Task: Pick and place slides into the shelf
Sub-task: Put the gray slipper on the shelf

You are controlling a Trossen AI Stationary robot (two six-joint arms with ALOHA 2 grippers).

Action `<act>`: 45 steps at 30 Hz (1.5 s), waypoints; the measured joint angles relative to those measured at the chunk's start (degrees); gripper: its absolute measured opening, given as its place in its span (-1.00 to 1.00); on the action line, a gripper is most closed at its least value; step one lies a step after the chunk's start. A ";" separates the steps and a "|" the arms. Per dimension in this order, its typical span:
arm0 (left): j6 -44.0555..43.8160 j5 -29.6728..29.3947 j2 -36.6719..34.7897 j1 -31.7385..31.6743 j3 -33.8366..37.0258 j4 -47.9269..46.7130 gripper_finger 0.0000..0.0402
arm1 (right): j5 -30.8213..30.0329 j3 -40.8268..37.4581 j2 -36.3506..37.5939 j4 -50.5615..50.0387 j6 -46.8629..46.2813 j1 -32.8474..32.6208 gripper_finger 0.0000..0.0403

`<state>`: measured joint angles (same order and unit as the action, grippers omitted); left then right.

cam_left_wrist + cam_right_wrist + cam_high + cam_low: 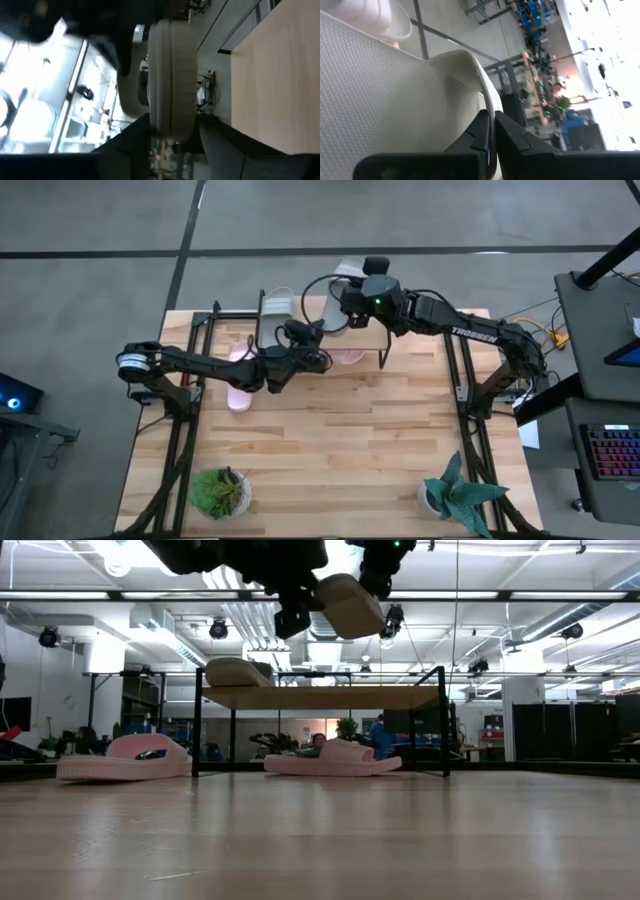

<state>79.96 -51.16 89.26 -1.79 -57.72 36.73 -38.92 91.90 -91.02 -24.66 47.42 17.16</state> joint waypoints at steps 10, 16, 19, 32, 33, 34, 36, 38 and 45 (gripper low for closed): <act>-22.95 12.25 -19.80 0.01 14.09 -4.83 -0.11 | 13.99 -1.85 0.00 6.46 -0.82 4.52 -0.96; -43.36 27.62 -34.37 -0.01 17.32 -17.40 -0.10 | 22.49 -8.26 0.02 19.00 4.04 4.57 -0.96; -50.24 30.37 -39.33 -0.03 17.56 -22.40 -0.10 | 22.80 -13.43 0.02 27.02 10.45 4.49 -0.96; -54.28 31.21 -49.83 -0.08 18.25 -27.05 -0.10 | 24.14 -21.59 -5.61 41.99 10.69 5.38 -0.96; -54.18 31.21 -50.17 -0.08 18.48 -27.14 -0.10 | 23.89 -20.71 -6.82 41.94 10.69 5.36 -0.96; -54.16 31.19 -50.42 -0.08 18.62 -27.03 -0.10 | 23.73 -19.83 -7.77 41.81 10.68 5.36 -0.96; -54.18 31.19 -51.01 -0.08 19.03 -27.12 -0.10 | 23.05 -17.97 -9.56 41.37 10.69 5.39 -0.96; -54.18 31.09 -51.47 -0.08 19.55 -26.91 -0.10 | 22.51 -16.54 -10.98 41.37 10.68 5.49 -0.96; -54.16 27.84 -52.85 -0.08 20.90 -27.05 -0.10 | 22.32 -14.56 -14.40 38.44 8.97 5.63 -0.96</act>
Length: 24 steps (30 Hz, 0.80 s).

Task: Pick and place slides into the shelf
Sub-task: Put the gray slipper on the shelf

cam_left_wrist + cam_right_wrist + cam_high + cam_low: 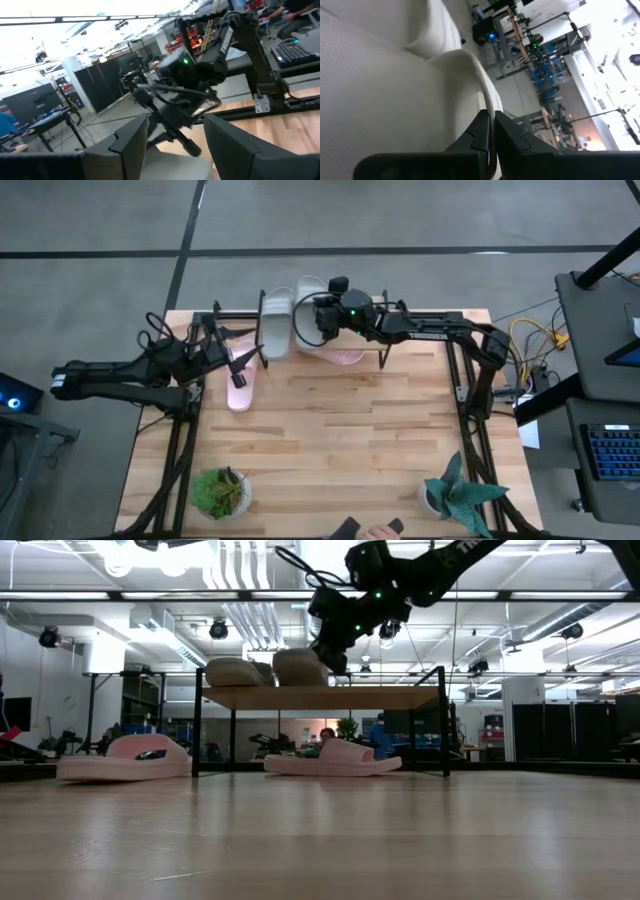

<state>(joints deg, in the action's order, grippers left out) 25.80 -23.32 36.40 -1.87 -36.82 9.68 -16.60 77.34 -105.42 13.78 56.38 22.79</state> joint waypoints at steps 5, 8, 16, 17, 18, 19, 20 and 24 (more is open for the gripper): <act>0.02 -0.12 -1.17 0.00 0.09 0.13 -0.10 | -1.39 0.00 -1.70 1.27 -0.40 0.02 -0.96; 0.03 -0.12 -2.07 0.00 0.09 0.16 -0.10 | -1.63 0.00 -2.10 1.90 -0.83 0.02 -0.96; 0.07 -0.12 -3.56 0.00 0.09 0.11 -0.10 | -3.06 -0.04 -2.41 1.51 -3.03 -0.61 -0.96; 0.07 -0.12 -3.56 0.00 0.09 0.11 -0.10 | -3.08 -0.04 -2.41 1.49 -3.49 -0.82 -0.96; 0.07 -0.12 -3.56 0.00 0.09 0.11 -0.10 | -3.06 -0.04 -2.43 1.49 -3.76 -1.09 -0.96; 0.07 -0.12 -3.56 0.00 0.09 0.04 -0.10 | -3.08 -0.04 -2.45 1.47 -3.90 -1.20 -0.96; 0.07 -0.12 -3.56 0.00 0.09 -0.02 -0.10 | -3.14 -0.04 -2.45 1.44 -3.86 -1.40 -0.96; 0.09 -0.12 -3.46 0.00 0.09 0.00 -0.10 | -3.01 -0.05 -2.45 0.76 -4.21 -1.42 -0.96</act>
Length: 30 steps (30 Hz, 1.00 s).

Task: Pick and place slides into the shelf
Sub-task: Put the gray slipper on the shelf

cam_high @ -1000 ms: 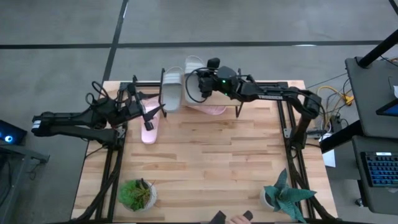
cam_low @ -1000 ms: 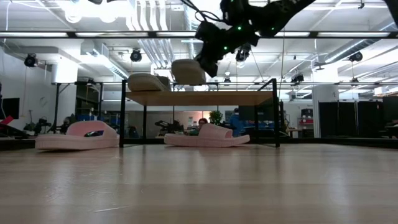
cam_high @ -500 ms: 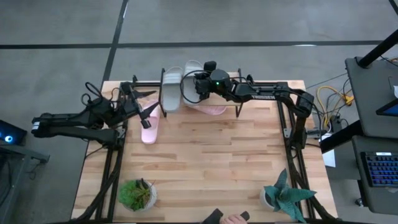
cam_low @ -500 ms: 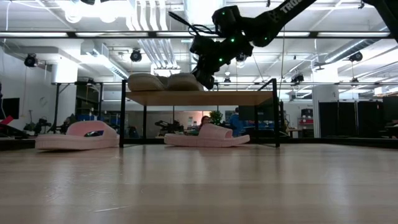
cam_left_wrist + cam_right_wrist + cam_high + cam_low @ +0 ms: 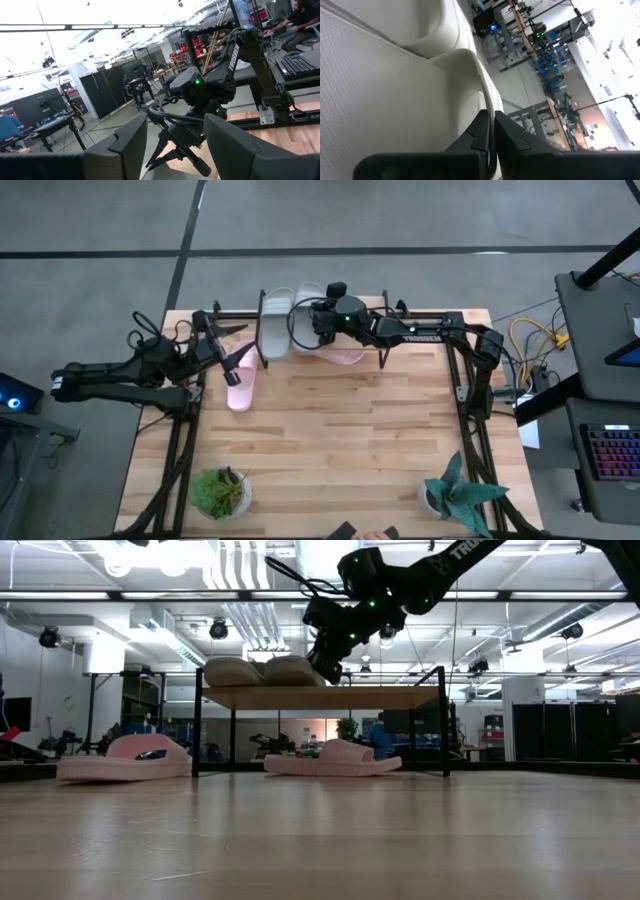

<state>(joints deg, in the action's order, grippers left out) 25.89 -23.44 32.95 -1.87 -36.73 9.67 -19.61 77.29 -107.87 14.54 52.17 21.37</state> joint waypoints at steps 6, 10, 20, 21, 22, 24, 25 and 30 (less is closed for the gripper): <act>0.00 0.00 0.02 0.00 0.37 0.00 -0.10 | 0.06 -0.17 -0.02 -2.13 -1.21 -0.03 -0.96; 0.00 0.00 0.00 0.00 0.37 0.09 -0.10 | 0.78 -0.28 -0.02 -2.18 -2.16 -0.11 -0.94; 0.00 0.00 0.00 0.00 0.37 0.11 -0.10 | 1.58 -0.32 -0.02 -2.36 -8.19 -0.11 -0.61; 0.00 0.02 0.01 0.00 0.37 0.11 -0.10 | 1.61 -0.34 -0.02 -2.38 -8.56 -0.13 -0.56; 0.00 0.00 0.00 0.00 0.37 0.11 -0.10 | 1.61 -0.34 -0.02 -2.38 -8.71 -0.13 -0.52; 0.02 0.00 0.00 0.00 0.37 0.11 -0.10 | 1.63 -0.28 -0.02 -3.08 -8.71 -0.13 -0.43; 0.00 0.00 0.02 0.00 0.37 0.11 -0.10 | 1.74 -0.04 -0.02 -3.89 -8.73 -0.13 -0.39; 0.01 0.00 0.01 0.00 0.37 0.09 -0.10 | 0.43 0.27 0.04 -5.04 -8.36 -0.42 -0.23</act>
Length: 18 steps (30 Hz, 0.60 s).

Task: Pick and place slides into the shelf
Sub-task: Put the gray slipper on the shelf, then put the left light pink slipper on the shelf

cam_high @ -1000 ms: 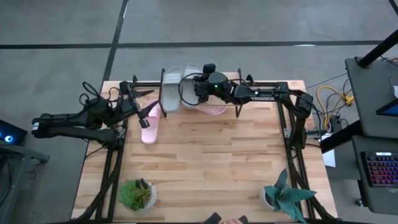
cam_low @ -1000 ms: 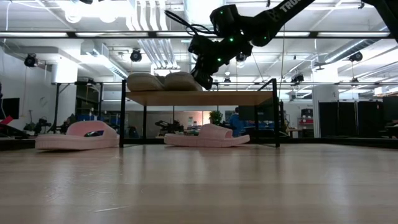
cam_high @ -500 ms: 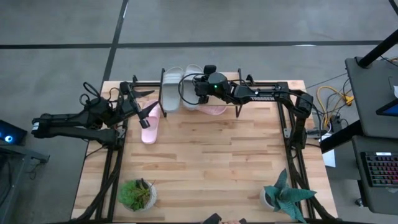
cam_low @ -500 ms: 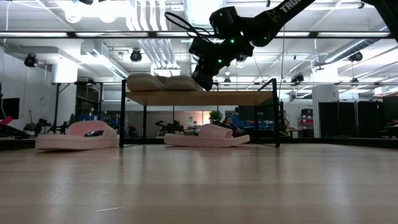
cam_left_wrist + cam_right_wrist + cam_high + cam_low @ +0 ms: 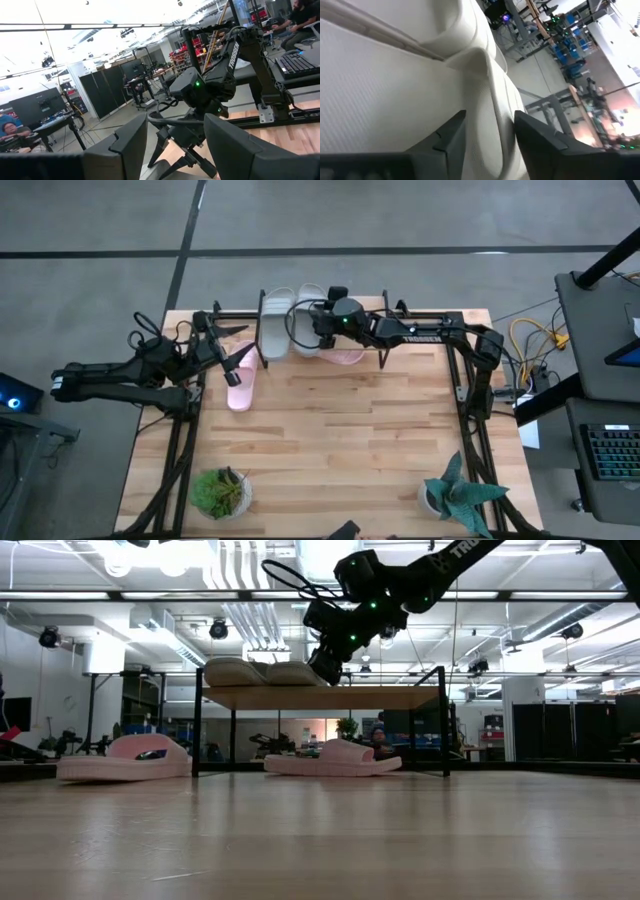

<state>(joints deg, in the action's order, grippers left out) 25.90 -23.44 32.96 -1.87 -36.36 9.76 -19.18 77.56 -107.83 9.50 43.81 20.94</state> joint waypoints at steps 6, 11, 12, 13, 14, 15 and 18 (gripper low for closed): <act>0.01 0.00 -0.01 0.00 0.00 0.09 -0.10 | -3.39 0.25 0.60 -0.31 2.61 -1.00 -0.08; 0.01 0.00 0.32 0.00 -0.02 0.07 -0.10 | -3.41 2.06 0.74 -2.17 2.67 -1.39 0.00; 0.01 0.00 0.32 0.01 -0.02 0.07 -0.10 | -3.41 2.56 0.76 -2.82 2.62 -1.39 0.01; 0.01 0.00 0.32 0.00 -0.02 0.11 -0.10 | -3.43 3.12 0.82 -3.58 2.24 -1.35 0.01; 0.01 0.00 0.37 0.02 -0.02 0.15 -0.10 | -3.52 3.75 0.84 -4.33 1.58 -1.32 0.02; 0.01 0.00 0.49 0.00 -0.02 0.19 -0.10 | -3.57 4.47 0.85 -4.99 0.69 -1.32 0.02; 0.04 0.00 0.61 0.02 -0.10 0.09 -0.10 | -4.39 6.78 0.89 -6.49 -1.96 -1.54 0.02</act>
<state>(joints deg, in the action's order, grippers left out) 25.94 -23.44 33.57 -1.85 -36.46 9.85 -23.57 84.34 -106.94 3.01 41.85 19.40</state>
